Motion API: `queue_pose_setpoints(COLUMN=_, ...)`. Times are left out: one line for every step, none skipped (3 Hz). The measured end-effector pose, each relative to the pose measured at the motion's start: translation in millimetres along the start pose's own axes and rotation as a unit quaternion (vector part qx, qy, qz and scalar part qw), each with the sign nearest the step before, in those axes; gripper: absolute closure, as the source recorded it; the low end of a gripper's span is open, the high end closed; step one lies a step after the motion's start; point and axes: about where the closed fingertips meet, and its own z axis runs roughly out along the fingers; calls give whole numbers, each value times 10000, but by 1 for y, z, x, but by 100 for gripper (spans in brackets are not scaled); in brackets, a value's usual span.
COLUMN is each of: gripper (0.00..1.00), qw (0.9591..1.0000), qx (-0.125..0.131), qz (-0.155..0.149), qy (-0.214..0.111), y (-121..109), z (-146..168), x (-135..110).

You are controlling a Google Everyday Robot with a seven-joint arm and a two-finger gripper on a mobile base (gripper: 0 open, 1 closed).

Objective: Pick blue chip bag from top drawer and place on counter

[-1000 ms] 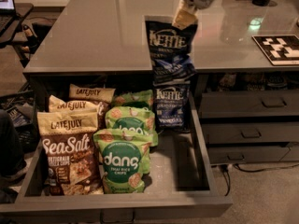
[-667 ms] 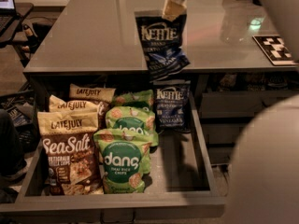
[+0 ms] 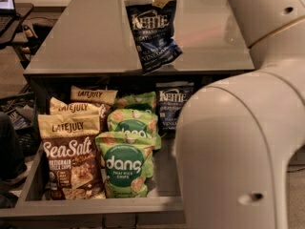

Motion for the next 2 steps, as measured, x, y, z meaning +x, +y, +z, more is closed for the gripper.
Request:
queue_pose_setpoints(gripper=100, qw=9999, qx=62, qz=-114, qy=7, y=-9, z=2, x=-9)
queue_pose_setpoints(gripper=100, qw=9995, qx=208, qz=-209, qy=72, y=-22, z=0, x=-17)
